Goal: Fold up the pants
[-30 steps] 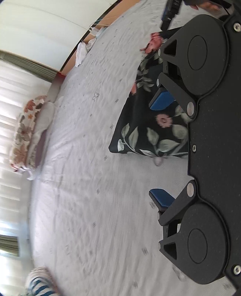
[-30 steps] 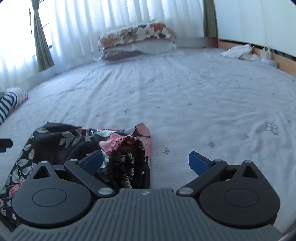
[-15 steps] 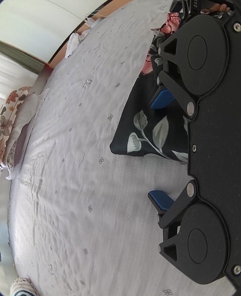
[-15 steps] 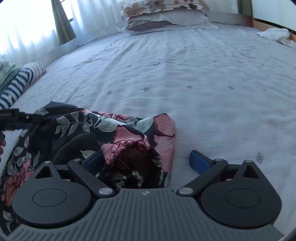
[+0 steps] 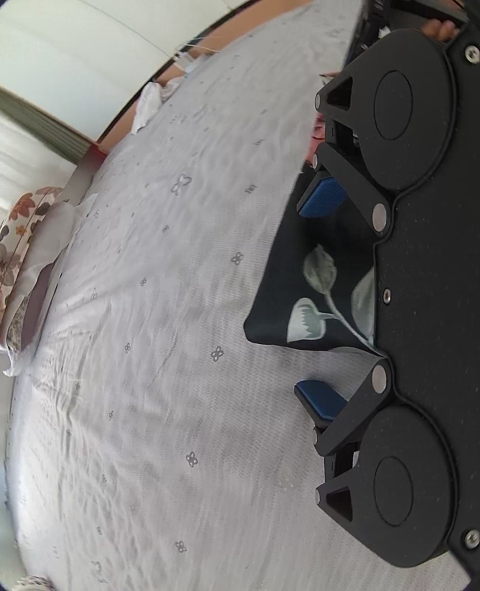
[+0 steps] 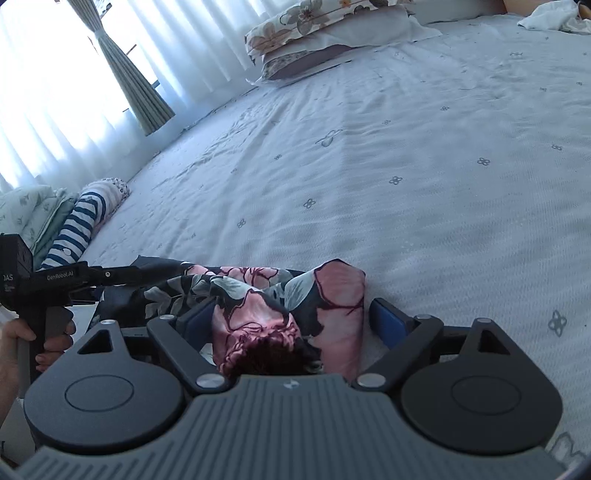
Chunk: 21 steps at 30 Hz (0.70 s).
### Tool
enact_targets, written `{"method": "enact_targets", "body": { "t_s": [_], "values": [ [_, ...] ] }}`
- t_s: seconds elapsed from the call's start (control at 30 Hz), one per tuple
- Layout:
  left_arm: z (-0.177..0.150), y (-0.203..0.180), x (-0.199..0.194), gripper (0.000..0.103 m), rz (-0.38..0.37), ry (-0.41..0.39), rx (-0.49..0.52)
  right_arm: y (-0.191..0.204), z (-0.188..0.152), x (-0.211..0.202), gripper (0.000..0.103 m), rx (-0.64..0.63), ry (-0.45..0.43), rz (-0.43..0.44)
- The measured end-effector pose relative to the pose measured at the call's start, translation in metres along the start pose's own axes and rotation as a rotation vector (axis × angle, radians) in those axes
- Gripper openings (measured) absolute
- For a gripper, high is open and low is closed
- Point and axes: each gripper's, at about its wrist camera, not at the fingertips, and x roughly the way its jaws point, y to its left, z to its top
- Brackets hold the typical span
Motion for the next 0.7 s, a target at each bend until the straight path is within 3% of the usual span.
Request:
{"method": "enact_targets", "body": {
  "t_s": [0.07,0.1,0.13,0.3,0.5,0.7],
  "values": [
    [0.003,0.001,0.001,0.041,0.002,-0.007,-0.015,0.005,0.000,0.002,0.080,-0.028,-0.003,-0.027],
    [0.003,0.002,0.003,0.030,0.008,0.002,-0.024,0.008,0.000,0.004,0.076,-0.039,-0.003,-0.037],
    [0.004,0.003,0.005,0.018,0.016,0.005,-0.039,0.009,0.000,0.005,0.065,-0.038,-0.001,-0.036],
    [-0.001,0.000,-0.008,0.011,0.011,-0.066,-0.031,0.017,0.005,0.010,0.024,-0.043,0.007,-0.064],
    [0.008,-0.010,-0.035,0.007,0.053,-0.183,0.025,0.046,0.027,0.015,0.016,-0.110,-0.028,-0.072],
    [0.037,0.007,-0.043,0.005,0.091,-0.246,-0.021,0.063,0.046,0.036,0.015,-0.145,-0.028,-0.064]
  ]
}}
